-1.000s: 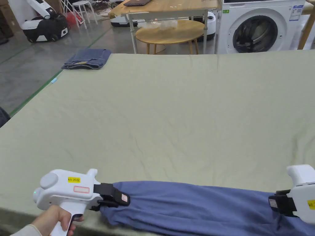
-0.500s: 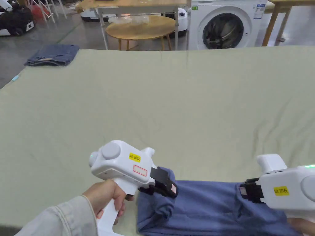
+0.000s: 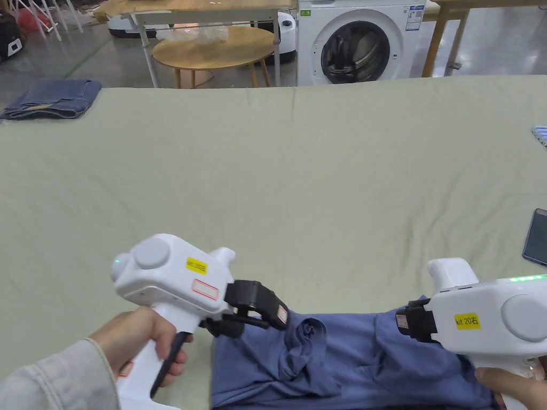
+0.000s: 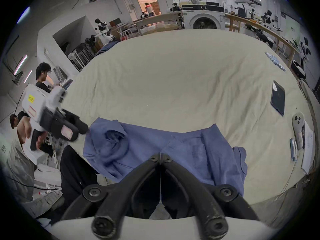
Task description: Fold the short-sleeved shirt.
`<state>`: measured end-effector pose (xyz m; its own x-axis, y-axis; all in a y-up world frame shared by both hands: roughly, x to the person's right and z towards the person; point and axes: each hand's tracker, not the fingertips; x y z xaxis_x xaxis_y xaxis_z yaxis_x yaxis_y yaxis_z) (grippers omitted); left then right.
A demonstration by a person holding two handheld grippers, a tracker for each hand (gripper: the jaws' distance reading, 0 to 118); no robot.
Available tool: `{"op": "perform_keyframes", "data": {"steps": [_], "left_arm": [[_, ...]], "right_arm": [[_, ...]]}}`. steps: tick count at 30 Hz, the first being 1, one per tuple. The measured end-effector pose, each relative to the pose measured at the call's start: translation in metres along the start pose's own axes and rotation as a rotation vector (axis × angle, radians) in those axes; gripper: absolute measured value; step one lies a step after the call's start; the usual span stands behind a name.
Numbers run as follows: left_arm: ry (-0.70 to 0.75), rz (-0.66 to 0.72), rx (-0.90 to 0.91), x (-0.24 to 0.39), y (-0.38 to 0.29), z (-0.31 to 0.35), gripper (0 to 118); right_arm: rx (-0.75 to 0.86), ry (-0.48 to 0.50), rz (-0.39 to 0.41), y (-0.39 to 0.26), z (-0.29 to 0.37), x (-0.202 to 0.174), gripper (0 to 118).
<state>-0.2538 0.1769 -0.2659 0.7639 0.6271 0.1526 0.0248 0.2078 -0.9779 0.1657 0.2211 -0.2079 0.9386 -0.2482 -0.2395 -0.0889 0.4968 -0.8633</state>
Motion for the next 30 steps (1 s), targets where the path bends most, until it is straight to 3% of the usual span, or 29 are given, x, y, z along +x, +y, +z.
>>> {"op": "perform_keyframes", "data": {"steps": [1, 2, 5, 12, 16, 19, 21, 23, 26, 30], "left_arm": [[0.029, -0.009, 0.062, 0.007, -0.005, 0.015, 55], [0.067, -0.016, 0.099, 0.005, -0.006, 0.021, 1], [0.183, -0.041, 0.031, -0.010, -0.004, -0.002, 0], [0.058, -0.049, -0.074, 0.010, -0.012, -0.103, 0], [0.026, -0.065, -0.093, 0.048, -0.021, -0.146, 0], [-0.060, -0.027, -0.097, 0.043, -0.014, -0.162, 0], [-0.142, 0.033, -0.061, 0.047, -0.012, -0.153, 0], [-0.176, -0.011, -0.018, 0.057, -0.008, -0.130, 0], [-0.161, -0.088, 0.061, 0.063, -0.002, -0.073, 0], [-0.154, -0.038, 0.180, 0.025, -0.001, 0.011, 0]], "right_arm": [[0.002, 0.003, 0.000, 0.000, 0.000, 0.000, 0], [0.004, 0.006, 0.001, 0.000, 0.000, 0.000, 0], [0.003, 0.015, 0.005, 0.000, -0.001, -0.002, 0], [-0.005, 0.018, -0.005, -0.002, -0.001, -0.002, 0], [-0.015, 0.014, -0.001, -0.003, -0.001, 0.000, 0], [-0.013, 0.008, -0.009, -0.002, -0.001, 0.003, 0], [-0.012, 0.005, -0.011, -0.004, 0.002, 0.003, 0], [-0.004, 0.009, -0.012, -0.003, 0.006, 0.002, 0], [0.002, 0.006, -0.003, 0.001, 0.003, -0.001, 0], [0.009, 0.023, 0.009, 0.006, -0.006, -0.007, 0]]}}
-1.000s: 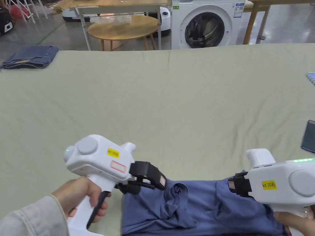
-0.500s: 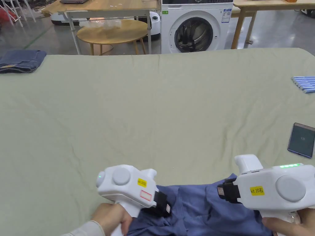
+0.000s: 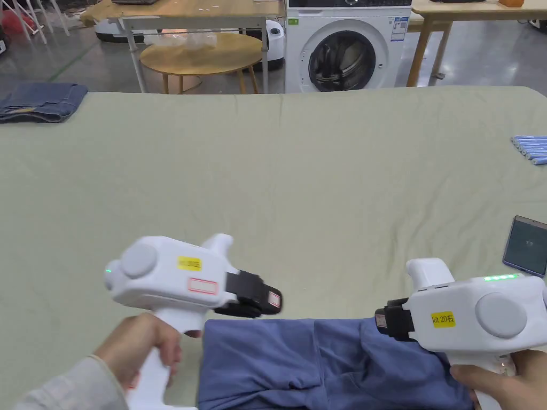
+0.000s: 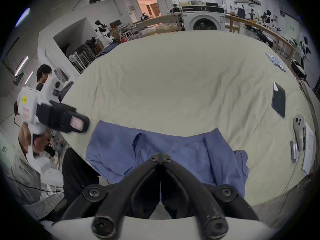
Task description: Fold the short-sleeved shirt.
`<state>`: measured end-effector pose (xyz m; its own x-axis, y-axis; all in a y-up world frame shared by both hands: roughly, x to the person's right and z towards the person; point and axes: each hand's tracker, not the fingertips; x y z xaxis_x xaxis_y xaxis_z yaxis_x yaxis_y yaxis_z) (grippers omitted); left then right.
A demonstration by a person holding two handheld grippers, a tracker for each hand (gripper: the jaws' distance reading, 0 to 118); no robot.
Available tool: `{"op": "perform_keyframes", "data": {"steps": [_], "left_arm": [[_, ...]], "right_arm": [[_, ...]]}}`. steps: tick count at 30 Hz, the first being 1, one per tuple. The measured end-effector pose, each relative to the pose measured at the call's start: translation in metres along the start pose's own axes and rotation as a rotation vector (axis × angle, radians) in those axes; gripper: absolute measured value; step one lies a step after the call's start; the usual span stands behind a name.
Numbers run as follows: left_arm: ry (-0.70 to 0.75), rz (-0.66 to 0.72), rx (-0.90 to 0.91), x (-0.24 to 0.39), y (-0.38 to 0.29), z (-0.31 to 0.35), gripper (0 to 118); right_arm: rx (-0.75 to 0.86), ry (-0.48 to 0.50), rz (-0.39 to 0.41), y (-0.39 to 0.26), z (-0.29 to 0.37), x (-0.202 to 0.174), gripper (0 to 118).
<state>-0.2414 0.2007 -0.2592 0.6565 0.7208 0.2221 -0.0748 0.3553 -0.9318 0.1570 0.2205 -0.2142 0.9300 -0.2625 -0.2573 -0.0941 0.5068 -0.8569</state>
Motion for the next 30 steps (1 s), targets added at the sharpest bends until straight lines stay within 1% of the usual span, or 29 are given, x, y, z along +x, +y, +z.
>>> {"op": "perform_keyframes", "data": {"steps": [1, 2, 3, 5, 6, 7, 8, 9, 10, 11, 13, 14, 16, 17, 19, 20, 21, 22, 23, 24, 25, 26, 28, 29, 30], "left_arm": [[0.002, 0.010, 0.021, -0.013, 0.000, 0.019, 0], [0.037, 0.028, 0.063, -0.026, -0.001, 0.038, 0], [0.063, 0.043, 0.078, -0.026, -0.008, 0.050, 0], [0.072, 0.094, 0.061, -0.050, -0.018, 0.067, 0], [0.070, 0.125, 0.075, -0.061, -0.024, 0.071, 5], [0.044, 0.157, 0.098, -0.073, -0.028, 0.067, 32], [0.032, 0.197, 0.088, -0.084, -0.032, 0.066, 75], [0.009, 0.242, 0.062, -0.093, -0.037, 0.061, 115], [-0.017, 0.288, 0.033, -0.103, -0.044, 0.049, 118], [-0.016, 0.323, 0.015, -0.127, -0.043, 0.036, 118], [-0.023, 0.389, -0.005, -0.143, -0.049, 0.015, 118], [-0.025, 0.384, -0.069, -0.148, -0.054, 0.003, 118], [0.001, 0.377, -0.080, -0.147, -0.064, -0.016, 118], [-0.048, 0.408, -0.118, -0.151, -0.068, -0.028, 118], [-0.177, 0.444, -0.047, -0.144, -0.073, -0.047, 118], [-0.212, 0.471, -0.036, -0.144, -0.071, -0.053, 118], [-0.238, 0.466, -0.018, -0.145, -0.069, -0.057, 117], [-0.244, 0.443, -0.019, -0.146, -0.067, -0.061, 110], [-0.229, 0.440, -0.024, -0.138, -0.070, -0.060, 87], [-0.216, 0.440, -0.033, -0.138, -0.071, -0.063, 4], [-0.131, 0.409, -0.076, -0.138, -0.073, -0.067, 2], [-0.125, 0.405, -0.067, -0.140, -0.075, -0.063, 2], [-0.169, 0.442, -0.065, -0.145, -0.078, -0.052, 2], [-0.139, 0.425, -0.048, -0.145, -0.076, -0.039, 2], [-0.139, 0.419, -0.051, -0.146, -0.075, -0.029, 2]], "right_arm": [[-0.001, 0.008, 0.005, 0.001, -0.002, -0.003, 0], [-0.003, 0.012, 0.013, 0.001, -0.004, -0.006, 0], [-0.005, 0.014, 0.018, 0.000, -0.005, -0.009, 0], [-0.013, 0.022, 0.023, 0.000, -0.009, -0.014, 0], [-0.016, 0.028, 0.026, -0.001, -0.009, -0.016, 0], [-0.018, 0.034, 0.030, -0.001, -0.010, -0.019, 0], [-0.023, 0.036, 0.032, -0.001, -0.012, -0.021, 0], [-0.025, 0.036, 0.036, -0.001, -0.013, -0.023, 0], [-0.027, 0.035, 0.039, -0.001, -0.012, -0.025, 0], [-0.030, 0.035, 0.043, -0.001, -0.012, -0.027, 0], [-0.030, 0.037, 0.054, -0.001, -0.009, -0.031, 0], [-0.029, 0.038, 0.056, 0.000, -0.009, -0.031, 0], [-0.029, 0.038, 0.063, 0.001, -0.006, -0.032, 0], [-0.028, 0.034, 0.066, 0.000, -0.004, -0.032, 0], [-0.025, 0.029, 0.067, -0.001, 0.002, -0.032, 0], [-0.023, 0.028, 0.064, -0.002, 0.004, -0.031, 0], [-0.024, 0.028, 0.062, -0.002, 0.006, -0.031, 0], [-0.027, 0.029, 0.062, -0.003, 0.005, -0.028, 0], [-0.029, 0.026, 0.062, -0.003, 0.003, -0.026, 0], [-0.030, 0.020, 0.062, -0.004, 0.004, -0.024, 0], [-0.031, 0.013, 0.058, -0.005, 0.004, -0.023, 0], [-0.032, 0.009, 0.053, -0.006, 0.005, -0.021, 0], [-0.033, 0.001, 0.046, -0.007, 0.008, -0.018, 0], [-0.033, -0.004, 0.045, -0.008, 0.010, -0.017, 0], [-0.032, -0.007, 0.044, -0.007, 0.010, -0.015, 0]]}}
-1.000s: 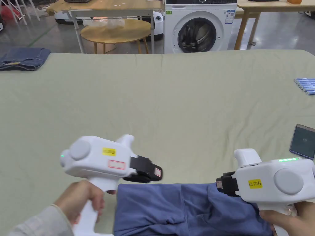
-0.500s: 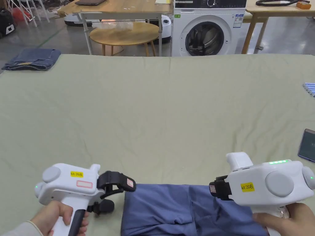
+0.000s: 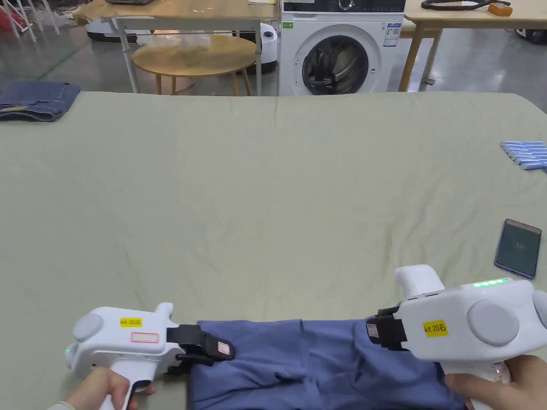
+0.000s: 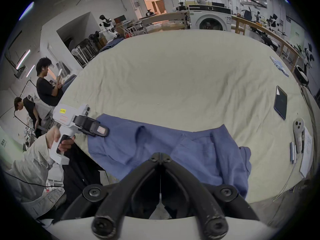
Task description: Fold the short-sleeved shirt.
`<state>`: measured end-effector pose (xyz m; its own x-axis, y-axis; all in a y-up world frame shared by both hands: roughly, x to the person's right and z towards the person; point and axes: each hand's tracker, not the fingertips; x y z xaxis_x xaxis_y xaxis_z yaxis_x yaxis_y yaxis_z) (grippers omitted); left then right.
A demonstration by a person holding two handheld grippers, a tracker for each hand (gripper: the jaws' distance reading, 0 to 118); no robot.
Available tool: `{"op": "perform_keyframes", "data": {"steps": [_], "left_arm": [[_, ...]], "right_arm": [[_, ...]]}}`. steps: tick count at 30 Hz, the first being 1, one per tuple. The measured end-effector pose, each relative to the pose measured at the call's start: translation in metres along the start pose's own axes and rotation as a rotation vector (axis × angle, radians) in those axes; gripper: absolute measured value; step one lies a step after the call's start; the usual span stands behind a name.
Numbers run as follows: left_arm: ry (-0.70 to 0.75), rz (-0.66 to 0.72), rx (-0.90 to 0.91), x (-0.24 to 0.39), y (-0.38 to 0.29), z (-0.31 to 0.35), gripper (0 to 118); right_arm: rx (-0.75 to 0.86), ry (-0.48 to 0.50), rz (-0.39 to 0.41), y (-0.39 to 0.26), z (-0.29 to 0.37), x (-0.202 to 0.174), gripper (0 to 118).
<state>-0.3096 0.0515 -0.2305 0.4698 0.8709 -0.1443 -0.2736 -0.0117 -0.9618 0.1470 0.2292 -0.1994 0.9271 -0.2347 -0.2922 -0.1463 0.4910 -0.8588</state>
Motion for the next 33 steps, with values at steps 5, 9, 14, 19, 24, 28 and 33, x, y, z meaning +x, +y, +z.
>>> {"op": "perform_keyframes", "data": {"steps": [5, 9, 14, 19, 24, 28, 33], "left_arm": [[0.038, -0.010, 0.098, 0.015, 0.013, 0.094, 2], [0.239, 0.008, 0.192, 0.029, 0.023, 0.173, 2], [0.439, 0.025, 0.208, 0.072, 0.016, 0.193, 2], [0.343, -0.062, 0.139, 0.125, 0.017, 0.129, 2], [0.351, -0.140, 0.021, 0.166, 0.011, 0.031, 2], [0.340, -0.124, -0.089, 0.164, 0.017, -0.041, 2], [0.465, -0.195, -0.160, 0.163, 0.011, -0.083, 16]], "right_arm": [[0.002, -0.004, -0.005, 0.004, -0.003, 0.002, 0], [0.002, 0.011, -0.008, 0.006, -0.009, -0.003, 0], [-0.012, 0.040, 0.003, 0.006, -0.020, -0.015, 0], [-0.026, 0.060, 0.015, 0.003, -0.024, -0.022, 0], [-0.026, 0.052, 0.017, 0.000, -0.019, -0.016, 0], [-0.025, 0.040, -0.001, -0.002, -0.015, -0.006, 0], [-0.015, 0.026, -0.022, -0.006, -0.006, 0.005, 0]]}}
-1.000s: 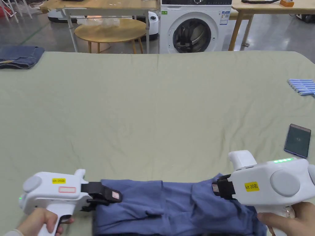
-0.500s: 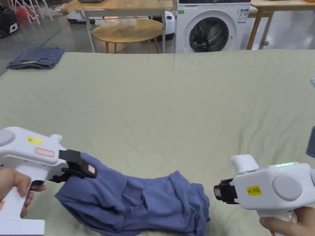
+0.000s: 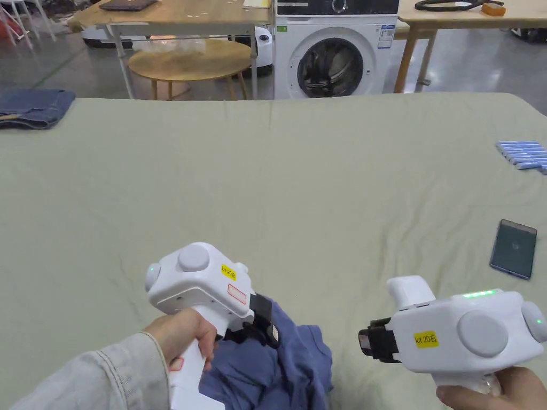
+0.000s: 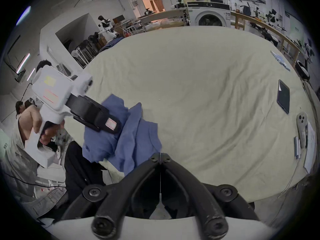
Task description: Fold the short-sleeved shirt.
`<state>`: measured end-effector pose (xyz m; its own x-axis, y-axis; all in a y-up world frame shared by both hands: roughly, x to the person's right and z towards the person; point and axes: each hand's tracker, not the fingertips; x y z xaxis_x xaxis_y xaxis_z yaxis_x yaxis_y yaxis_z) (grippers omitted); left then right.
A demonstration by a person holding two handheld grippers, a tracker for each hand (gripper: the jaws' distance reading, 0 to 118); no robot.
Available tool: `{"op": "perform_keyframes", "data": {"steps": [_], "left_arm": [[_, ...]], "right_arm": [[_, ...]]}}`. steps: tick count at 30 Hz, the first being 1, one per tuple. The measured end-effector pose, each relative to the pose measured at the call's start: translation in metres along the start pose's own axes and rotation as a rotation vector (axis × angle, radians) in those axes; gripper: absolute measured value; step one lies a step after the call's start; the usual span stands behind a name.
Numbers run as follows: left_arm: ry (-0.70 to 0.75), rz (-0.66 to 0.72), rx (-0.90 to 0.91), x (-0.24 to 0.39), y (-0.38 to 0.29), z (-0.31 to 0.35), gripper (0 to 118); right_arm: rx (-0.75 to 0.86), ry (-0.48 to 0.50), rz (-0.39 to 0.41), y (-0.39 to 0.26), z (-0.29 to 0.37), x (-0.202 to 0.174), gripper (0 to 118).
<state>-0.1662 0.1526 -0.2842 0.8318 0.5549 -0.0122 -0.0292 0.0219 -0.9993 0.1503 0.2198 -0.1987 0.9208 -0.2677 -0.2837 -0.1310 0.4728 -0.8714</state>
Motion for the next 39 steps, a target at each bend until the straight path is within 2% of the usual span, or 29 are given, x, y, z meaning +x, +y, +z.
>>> {"op": "perform_keyframes", "data": {"steps": [1, 3, 6, 9, 10, 11, 12, 14, 15, 19, 23, 25, 27, 28, 30, 32, 33, 37, 39], "left_arm": [[-0.017, 0.003, 0.006, 0.000, -0.001, -0.002, 36], [-0.117, 0.029, -0.019, 0.002, -0.005, 0.000, 88], [-0.219, 0.075, 0.001, 0.004, -0.014, 0.025, 91], [-0.193, -0.019, 0.124, -0.018, -0.004, 0.065, 91], [-0.169, -0.035, 0.190, -0.027, -0.004, 0.080, 83], [-0.143, -0.074, 0.217, -0.035, -0.002, 0.092, 54], [-0.110, -0.101, 0.239, -0.037, -0.004, 0.098, 0], [-0.019, -0.070, 0.236, -0.050, -0.013, 0.093, 0], [-0.027, -0.109, 0.187, -0.053, -0.017, 0.083, 0], [-0.182, -0.097, 0.057, -0.055, -0.028, 0.020, 0], [-0.206, -0.095, 0.010, -0.011, -0.038, -0.042, 0], [-0.177, -0.130, -0.005, -0.022, -0.009, -0.076, 0], [-0.232, -0.089, 0.006, -0.019, -0.004, -0.097, 0], [-0.269, -0.062, 0.005, 0.006, -0.018, -0.090, 0], [-0.210, -0.138, 0.065, 0.010, -0.012, -0.097, 0], [-0.198, -0.116, 0.060, 0.005, -0.005, -0.100, 0], [-0.245, -0.071, 0.055, 0.003, -0.009, -0.096, 0], [-0.324, -0.079, 0.113, -0.015, -0.015, -0.046, 0], [-0.310, -0.069, 0.196, -0.033, -0.018, -0.007, 0]], "right_arm": [[0.004, -0.003, -0.004, 0.000, 0.001, 0.002, 0], [0.005, -0.003, -0.014, -0.001, 0.002, 0.004, 0], [0.005, -0.001, -0.022, -0.002, 0.001, 0.005, 0], [0.011, 0.010, -0.022, -0.001, 0.000, 0.005, 0], [0.014, 0.014, -0.024, -0.001, 0.000, 0.005, 0], [0.017, 0.018, -0.026, -0.001, 0.002, 0.004, 0], [0.020, 0.021, -0.025, -0.001, 0.002, 0.003, 0], [0.018, 0.024, -0.021, 0.000, 0.002, 0.003, 0], [0.019, 0.026, -0.020, 0.000, 0.001, 0.002, 0], [0.020, 0.030, -0.031, 0.002, -0.001, 0.004, 0], [0.019, 0.033, -0.054, 0.000, -0.004, 0.010, 0], [0.013, 0.027, -0.056, -0.001, -0.004, 0.013, 0], [0.009, 0.024, -0.062, -0.002, -0.002, 0.015, 0], [0.009, 0.021, -0.065, -0.002, -0.002, 0.015, 0], [0.012, 0.018, -0.072, 0.000, -0.004, 0.017, 0], [0.015, 0.024, -0.070, 0.003, -0.010, 0.015, 0], [0.017, 0.033, -0.067, 0.004, -0.012, 0.012, 0], [0.010, 0.105, -0.036, 0.004, -0.025, -0.012, 0], [-0.003, 0.159, 0.001, -0.002, -0.036, -0.029, 0]]}}
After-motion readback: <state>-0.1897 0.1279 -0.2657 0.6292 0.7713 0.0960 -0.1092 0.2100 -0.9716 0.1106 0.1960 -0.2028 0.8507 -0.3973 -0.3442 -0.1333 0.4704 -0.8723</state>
